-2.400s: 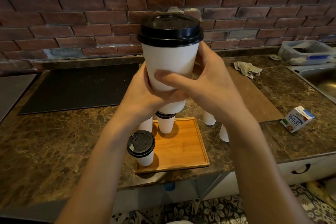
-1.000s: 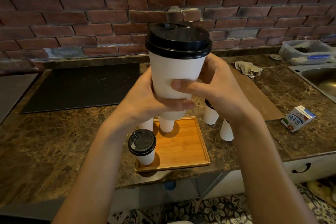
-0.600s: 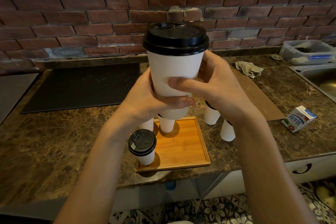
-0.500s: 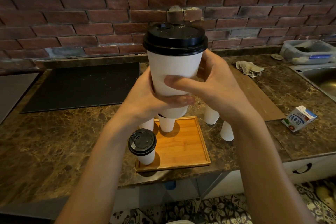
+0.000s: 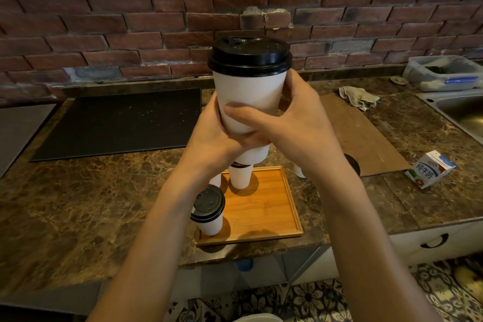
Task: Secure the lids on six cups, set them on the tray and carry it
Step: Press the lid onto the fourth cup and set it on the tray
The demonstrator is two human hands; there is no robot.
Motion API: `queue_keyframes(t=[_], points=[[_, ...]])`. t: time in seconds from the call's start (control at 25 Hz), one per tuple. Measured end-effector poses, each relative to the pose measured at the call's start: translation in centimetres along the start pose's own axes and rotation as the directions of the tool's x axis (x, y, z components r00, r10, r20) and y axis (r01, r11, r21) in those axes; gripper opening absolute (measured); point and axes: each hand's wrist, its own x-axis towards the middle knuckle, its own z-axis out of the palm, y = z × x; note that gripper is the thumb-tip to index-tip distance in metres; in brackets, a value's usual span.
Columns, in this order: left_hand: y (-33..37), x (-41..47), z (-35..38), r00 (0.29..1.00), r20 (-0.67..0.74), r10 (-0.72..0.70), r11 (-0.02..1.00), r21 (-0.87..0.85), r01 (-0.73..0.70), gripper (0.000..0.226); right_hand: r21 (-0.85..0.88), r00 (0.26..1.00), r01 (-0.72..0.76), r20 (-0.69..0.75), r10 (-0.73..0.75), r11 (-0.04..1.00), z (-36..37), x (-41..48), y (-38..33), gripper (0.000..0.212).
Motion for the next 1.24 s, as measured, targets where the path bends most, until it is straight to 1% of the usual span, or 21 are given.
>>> queue_keyframes(t=[0.12,0.44,0.52,0.6,0.68,0.72,0.8,0.88,0.96,1.04,1.16,1.24], points=[[-0.1,0.1,-0.1,1.000,-0.001,0.009,1.000,0.006,-0.009,0.068,-0.018,1.000,0.006,-0.016,-0.006,1.000,0.1,0.0,-0.1,0.072],[0.0,0.2,-0.4,0.999,0.000,0.034,0.997,0.063,-0.034,0.066,0.006,0.999,0.038,-0.027,-0.038,0.999,-0.2,0.2,-0.1,0.073],[-0.1,0.3,-0.5,0.998,0.040,0.044,0.996,0.069,-0.047,0.071,0.004,0.998,0.048,-0.031,-0.048,0.999,-0.4,0.3,0.1,0.077],[-0.3,0.3,-0.7,0.994,0.098,0.039,0.995,0.086,-0.047,0.082,-0.004,0.998,0.058,-0.025,-0.058,0.998,-0.6,0.3,0.4,0.081],[-0.8,0.1,-1.4,0.992,0.129,-0.002,0.992,0.126,-0.014,0.093,-0.002,0.998,0.068,-0.014,-0.068,0.998,-0.9,0.2,1.0,0.083],[-1.3,-0.2,-1.8,0.992,0.126,-0.017,0.988,0.154,-0.003,0.095,0.007,0.998,0.067,-0.014,-0.067,0.998,-1.0,0.1,1.4,0.083],[-2.4,-1.0,-2.9,0.998,0.066,-0.022,0.975,0.223,0.006,0.088,0.028,0.998,0.061,-0.020,-0.060,0.998,-1.3,-0.2,2.5,0.082],[-3.9,-2.0,-3.9,0.998,-0.058,-0.021,0.951,0.307,0.038,0.074,0.035,0.998,0.051,-0.035,-0.050,0.998,-1.4,-0.5,3.8,0.083],[-5.8,-3.1,-5.0,0.979,-0.204,-0.004,0.917,0.390,0.085,0.061,0.035,0.999,0.025,-0.049,-0.023,0.999,-1.2,-1.0,5.7,0.085],[-8.1,-4.2,-6.0,0.945,-0.326,0.023,0.878,0.459,0.137,0.052,0.037,0.998,-0.013,-0.067,0.015,0.999,-0.9,-1.7,7.9,0.089],[-12.0,-6.2,-7.2,0.903,-0.423,0.068,0.819,0.540,0.191,0.047,0.057,0.993,-0.059,-0.099,0.064,0.997,-0.4,-2.9,11.8,0.087],[-14.9,-7.9,-7.6,0.889,-0.455,0.040,0.790,0.559,0.250,0.047,0.066,0.988,-0.102,-0.108,0.109,0.993,0.0,-3.7,14.4,0.089]])
